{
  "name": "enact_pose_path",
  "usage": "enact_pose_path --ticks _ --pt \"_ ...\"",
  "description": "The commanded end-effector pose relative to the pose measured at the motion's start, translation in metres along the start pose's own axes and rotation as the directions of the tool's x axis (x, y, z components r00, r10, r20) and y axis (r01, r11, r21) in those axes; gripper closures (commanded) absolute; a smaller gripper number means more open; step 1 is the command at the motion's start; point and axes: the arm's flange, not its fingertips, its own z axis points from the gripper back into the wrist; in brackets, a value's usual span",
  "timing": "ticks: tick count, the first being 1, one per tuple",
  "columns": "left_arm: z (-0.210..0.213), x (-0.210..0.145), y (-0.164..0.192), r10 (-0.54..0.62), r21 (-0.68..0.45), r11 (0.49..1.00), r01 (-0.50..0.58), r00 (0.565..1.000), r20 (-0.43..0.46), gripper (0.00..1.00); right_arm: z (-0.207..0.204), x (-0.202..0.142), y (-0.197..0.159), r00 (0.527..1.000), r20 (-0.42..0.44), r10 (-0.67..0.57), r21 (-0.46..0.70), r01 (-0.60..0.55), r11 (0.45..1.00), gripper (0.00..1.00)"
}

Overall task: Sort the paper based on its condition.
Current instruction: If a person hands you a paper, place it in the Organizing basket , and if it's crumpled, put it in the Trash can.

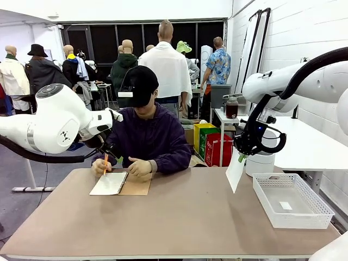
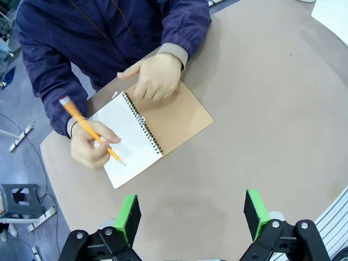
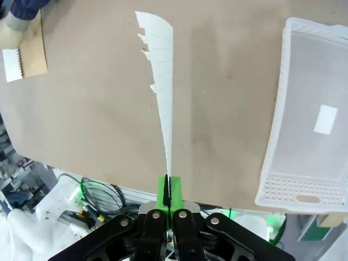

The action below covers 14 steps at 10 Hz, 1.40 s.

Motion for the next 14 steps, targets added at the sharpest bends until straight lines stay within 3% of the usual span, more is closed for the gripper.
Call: enact_pose_path --ticks 1,3,7,9,14 --pt "0.0 0.0 0.001 0.005 -0.006 1.0 -0.005 1.0 -0.004 0.0 0.0 0.002 -0.012 0.999 0.041 0.003 -0.021 -0.002 1.0 1.0" --pt "0.0 0.0 0.001 0.005 -0.006 1.0 -0.005 1.0 -0.004 0.0 0.007 0.005 -0.048 0.994 0.107 0.005 -0.085 0.004 0.996 1.0" --pt "0.0 0.0 0.001 0.005 -0.006 1.0 -0.005 1.0 -0.004 0.0 0.023 0.009 -0.108 0.987 0.154 -0.035 -0.114 0.052 0.992 1.0" --pt "0.0 0.0 0.001 0.005 -0.006 1.0 -0.005 1.0 -0.004 0.0 0.021 0.006 -0.126 0.989 0.133 -0.067 -0.096 0.081 0.992 1.0" --pt "0.0 0.0 0.001 0.005 -0.006 1.0 -0.005 1.0 -0.004 0.0 0.0 0.015 -0.148 0.999 0.044 0.027 -0.114 -0.022 0.993 1.0"
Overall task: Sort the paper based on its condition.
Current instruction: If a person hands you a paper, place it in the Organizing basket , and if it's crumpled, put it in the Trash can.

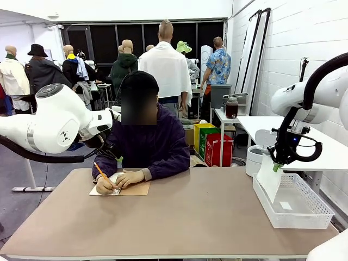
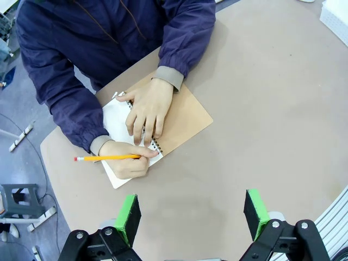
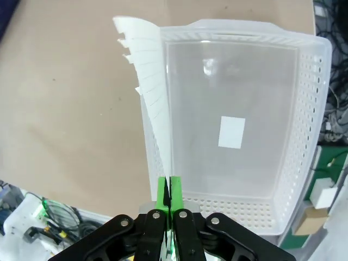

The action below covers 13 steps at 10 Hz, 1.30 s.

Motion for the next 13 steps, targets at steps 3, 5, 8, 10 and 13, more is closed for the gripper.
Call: enact_pose_path --ticks 3,5,8,10,13 --pt "0.0 0.0 0.001 0.005 -0.006 1.0 -0.005 1.0 -0.004 0.0 -0.019 -0.005 -0.012 0.998 -0.063 -0.008 -0.001 0.008 1.0 1.0" --pt "0.0 0.0 0.001 0.005 -0.006 1.0 -0.005 1.0 -0.004 0.0 -0.036 -0.011 -0.011 0.998 -0.064 -0.02 -0.009 0.02 1.0 1.0" --pt "0.0 0.0 0.001 0.005 -0.006 1.0 -0.005 1.0 -0.004 0.0 -0.059 -0.017 -0.014 0.995 -0.064 -0.072 -0.041 0.069 0.997 1.0" --pt "0.0 0.0 0.001 0.005 -0.006 1.0 -0.005 1.0 -0.004 0.0 -0.072 -0.018 -0.017 0.991 -0.068 -0.117 -0.077 0.112 0.991 1.0" --pt "0.0 0.0 0.001 0.005 -0.006 1.0 -0.005 1.0 -0.004 0.0 -0.092 -0.018 -0.02 0.984 -0.078 -0.16 -0.141 0.148 0.979 1.0"
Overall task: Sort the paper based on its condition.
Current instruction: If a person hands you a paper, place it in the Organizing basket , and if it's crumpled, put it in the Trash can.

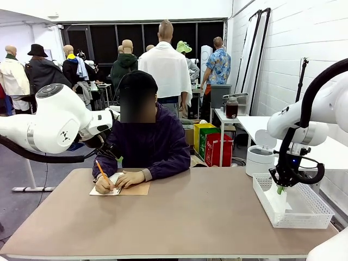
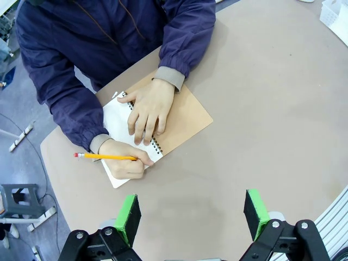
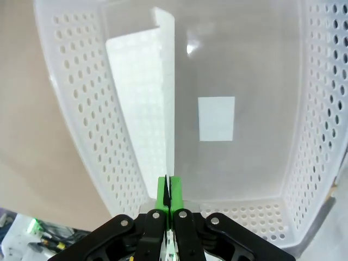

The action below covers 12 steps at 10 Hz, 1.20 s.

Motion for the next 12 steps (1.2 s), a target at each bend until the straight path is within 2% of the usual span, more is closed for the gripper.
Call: enact_pose_path --ticks 1,2,3,7,8,12 --pt "0.0 0.0 0.001 0.005 -0.006 1.0 -0.005 1.0 -0.004 0.0 -0.014 0.004 0.005 0.999 0.001 -0.054 -0.064 0.054 0.997 1.0" --pt "0.0 0.0 0.001 0.005 -0.006 1.0 -0.005 1.0 -0.004 0.0 -0.019 0.007 0.006 0.997 -0.001 -0.071 -0.088 0.071 0.994 1.0" --pt "0.0 0.0 0.001 0.005 -0.006 1.0 -0.005 1.0 -0.004 0.0 -0.019 0.01 0.007 0.995 0.002 -0.101 -0.106 0.1 0.989 0.9" --pt "0.0 0.0 0.001 0.005 -0.006 1.0 -0.005 1.0 -0.004 0.0 -0.022 0.013 0.011 0.982 -0.018 -0.188 -0.193 0.181 0.964 0.12" --pt "0.0 0.0 0.001 0.005 -0.006 1.0 -0.005 1.0 -0.004 0.0 -0.022 0.013 0.013 0.98 -0.013 -0.197 -0.205 0.19 0.96 0.0" --pt "0.0 0.0 0.001 0.005 -0.006 1.0 -0.005 1.0 -0.004 0.0 -0.018 0.009 0.021 0.955 0.036 -0.293 -0.298 0.29 0.909 0.0"
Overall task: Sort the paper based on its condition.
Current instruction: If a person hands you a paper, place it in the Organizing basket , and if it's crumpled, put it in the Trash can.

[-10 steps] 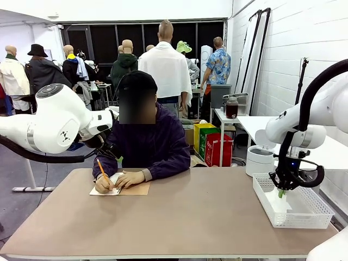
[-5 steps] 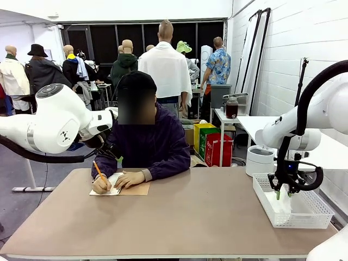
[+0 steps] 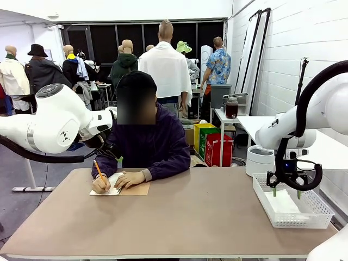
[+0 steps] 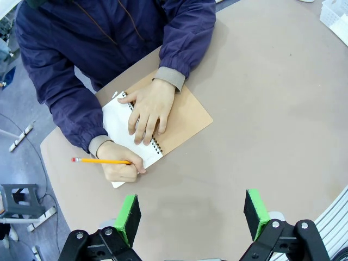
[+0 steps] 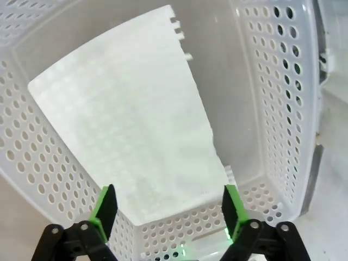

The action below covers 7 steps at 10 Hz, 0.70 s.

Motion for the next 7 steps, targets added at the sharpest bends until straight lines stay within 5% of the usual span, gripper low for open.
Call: enact_pose_path --ticks 1,7 --pt "-0.0005 -0.0004 0.001 0.005 -0.006 1.0 -0.005 1.0 -0.004 0.0 0.0042 -0.0036 0.0085 0.999 0.007 -0.047 -0.074 0.047 0.996 0.0" --pt "-0.0005 -0.0004 0.001 0.005 -0.006 1.0 -0.005 1.0 -0.004 0.0 0.0013 -0.0025 0.0049 0.999 0.012 -0.033 -0.033 0.033 0.999 0.0"
